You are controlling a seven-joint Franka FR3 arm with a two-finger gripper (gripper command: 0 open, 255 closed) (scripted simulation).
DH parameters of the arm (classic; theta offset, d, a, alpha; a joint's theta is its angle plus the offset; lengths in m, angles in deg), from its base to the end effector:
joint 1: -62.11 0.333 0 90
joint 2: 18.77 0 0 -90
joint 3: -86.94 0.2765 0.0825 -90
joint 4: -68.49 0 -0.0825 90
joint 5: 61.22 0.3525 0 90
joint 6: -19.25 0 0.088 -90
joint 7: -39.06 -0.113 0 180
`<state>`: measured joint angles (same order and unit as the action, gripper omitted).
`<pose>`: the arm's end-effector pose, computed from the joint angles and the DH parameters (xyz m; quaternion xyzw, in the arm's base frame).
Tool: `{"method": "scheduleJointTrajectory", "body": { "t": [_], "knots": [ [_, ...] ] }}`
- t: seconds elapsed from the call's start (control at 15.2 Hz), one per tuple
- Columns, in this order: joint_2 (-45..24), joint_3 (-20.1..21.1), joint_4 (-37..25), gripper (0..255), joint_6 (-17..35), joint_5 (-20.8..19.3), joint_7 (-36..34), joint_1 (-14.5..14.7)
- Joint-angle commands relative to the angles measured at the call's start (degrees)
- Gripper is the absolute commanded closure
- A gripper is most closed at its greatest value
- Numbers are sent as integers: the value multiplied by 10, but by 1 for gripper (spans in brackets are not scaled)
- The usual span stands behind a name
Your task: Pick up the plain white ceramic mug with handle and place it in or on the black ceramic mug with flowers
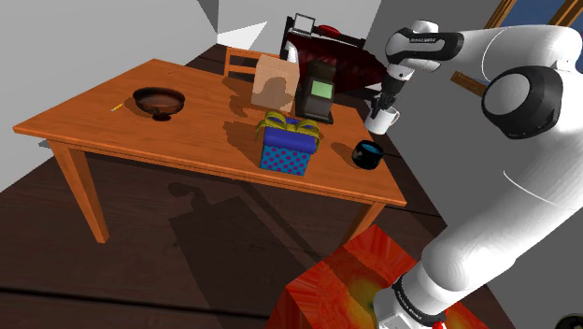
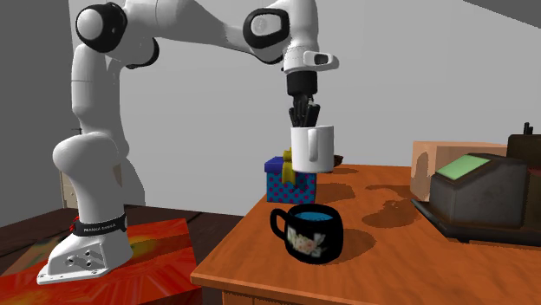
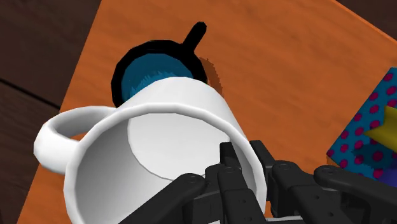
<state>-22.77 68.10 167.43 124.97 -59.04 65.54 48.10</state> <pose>0.4714 -0.2956 0.4980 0.9979 -0.0595 0.0263 0.0067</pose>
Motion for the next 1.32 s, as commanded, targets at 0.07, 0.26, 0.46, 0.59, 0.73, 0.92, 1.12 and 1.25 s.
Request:
{"method": "scheduleJointTrajectory", "body": {
  "t": [0.07, 0.26, 0.46, 0.59, 0.73, 0.92, 1.12, 1.25],
  "knots": [
    [19, -18, 16, 255, -2, -3, 39, -20],
    [18, -19, 38, 255, 21, -3, 40, -20],
    [16, -19, 59, 255, 43, -2, 41, -20],
    [14, -19, 72, 255, 58, -1, 42, -20],
    [11, -19, 85, 255, 73, 0, 43, -20],
    [7, -19, 102, 255, 95, 3, 45, -21],
    [1, -18, 119, 255, 117, 5, 47, -21],
    [-2, -18, 127, 255, 128, 7, 48, -21]
  ]
}}
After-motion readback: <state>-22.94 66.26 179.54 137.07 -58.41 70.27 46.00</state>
